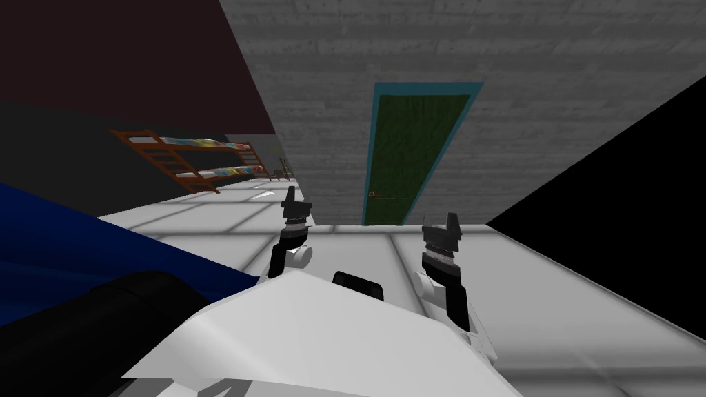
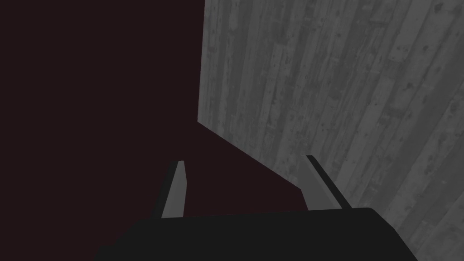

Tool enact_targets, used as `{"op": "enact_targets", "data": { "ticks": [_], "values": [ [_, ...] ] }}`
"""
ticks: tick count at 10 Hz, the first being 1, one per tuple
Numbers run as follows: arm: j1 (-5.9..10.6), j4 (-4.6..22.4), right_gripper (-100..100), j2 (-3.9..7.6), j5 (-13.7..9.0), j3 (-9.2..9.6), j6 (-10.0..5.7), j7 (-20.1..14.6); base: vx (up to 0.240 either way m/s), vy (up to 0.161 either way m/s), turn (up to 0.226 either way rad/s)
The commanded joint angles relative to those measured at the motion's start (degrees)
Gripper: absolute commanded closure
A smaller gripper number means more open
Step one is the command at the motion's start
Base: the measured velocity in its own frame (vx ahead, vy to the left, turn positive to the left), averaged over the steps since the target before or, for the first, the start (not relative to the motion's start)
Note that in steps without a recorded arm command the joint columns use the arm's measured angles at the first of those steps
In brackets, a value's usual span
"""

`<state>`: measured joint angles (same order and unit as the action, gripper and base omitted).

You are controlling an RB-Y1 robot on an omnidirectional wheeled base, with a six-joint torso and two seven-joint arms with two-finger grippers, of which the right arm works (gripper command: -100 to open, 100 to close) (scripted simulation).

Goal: Pull the door open

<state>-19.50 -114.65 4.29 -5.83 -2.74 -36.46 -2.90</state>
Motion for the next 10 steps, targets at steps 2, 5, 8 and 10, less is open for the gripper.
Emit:
{"op": "enact_targets", "data": {
  "ticks": [2,5,8,10],
  "values": [
    [1.21,4.05,-100,0.38,-0.24,-0.38,-0.6,0.17,0.102,-0.013,0.11],
    [2.88,8.99,-100,0.75,-0.53,-0.85,-1.18,0.42,0.09,-0.015,0.106],
    [4.62,14.17,-100,1.08,-0.83,-1.35,-1.78,0.68,0.105,-0.011,0.113],
    [5.8,17.68,-100,1.3,-1.03,-1.69,-2.19,0.86,0.097,-0.013,0.107]
  ]
}}
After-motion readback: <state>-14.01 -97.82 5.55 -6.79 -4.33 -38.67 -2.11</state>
